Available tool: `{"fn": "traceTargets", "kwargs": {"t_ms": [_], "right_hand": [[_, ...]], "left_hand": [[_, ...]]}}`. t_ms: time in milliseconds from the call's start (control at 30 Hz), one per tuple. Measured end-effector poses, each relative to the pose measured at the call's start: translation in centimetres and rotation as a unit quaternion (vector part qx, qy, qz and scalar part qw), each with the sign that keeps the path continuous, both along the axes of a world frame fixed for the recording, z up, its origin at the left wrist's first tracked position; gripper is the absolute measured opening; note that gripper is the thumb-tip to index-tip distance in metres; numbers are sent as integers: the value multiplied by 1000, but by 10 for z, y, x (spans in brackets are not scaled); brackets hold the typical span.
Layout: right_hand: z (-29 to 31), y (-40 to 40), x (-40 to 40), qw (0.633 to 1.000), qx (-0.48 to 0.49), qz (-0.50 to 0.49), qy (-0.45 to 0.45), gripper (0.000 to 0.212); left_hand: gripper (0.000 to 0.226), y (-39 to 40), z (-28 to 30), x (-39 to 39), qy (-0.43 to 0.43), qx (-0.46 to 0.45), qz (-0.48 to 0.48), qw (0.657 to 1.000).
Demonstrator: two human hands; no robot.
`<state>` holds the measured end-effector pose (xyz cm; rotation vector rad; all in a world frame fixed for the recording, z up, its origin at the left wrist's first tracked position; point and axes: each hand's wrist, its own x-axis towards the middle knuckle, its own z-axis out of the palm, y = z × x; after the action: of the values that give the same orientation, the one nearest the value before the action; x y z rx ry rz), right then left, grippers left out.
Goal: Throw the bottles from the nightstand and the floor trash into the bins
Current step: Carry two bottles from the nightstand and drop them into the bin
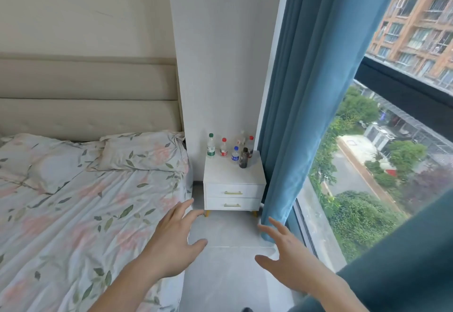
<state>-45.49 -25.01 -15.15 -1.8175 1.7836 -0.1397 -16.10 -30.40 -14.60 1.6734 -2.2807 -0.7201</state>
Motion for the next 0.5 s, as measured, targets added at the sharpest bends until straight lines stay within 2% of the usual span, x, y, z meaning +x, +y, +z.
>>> {"fn": "traceTargets", "kwargs": {"t_ms": [300,500], "right_hand": [[-23,-190,-61,999,25,27,-21,75],[-36,-299,-79,997,59,46,-8,75]], "left_hand": [[63,-159,-13,-49,-11,8,50,999],[62,-235,-26,-56,-20,34,85,996]]}}
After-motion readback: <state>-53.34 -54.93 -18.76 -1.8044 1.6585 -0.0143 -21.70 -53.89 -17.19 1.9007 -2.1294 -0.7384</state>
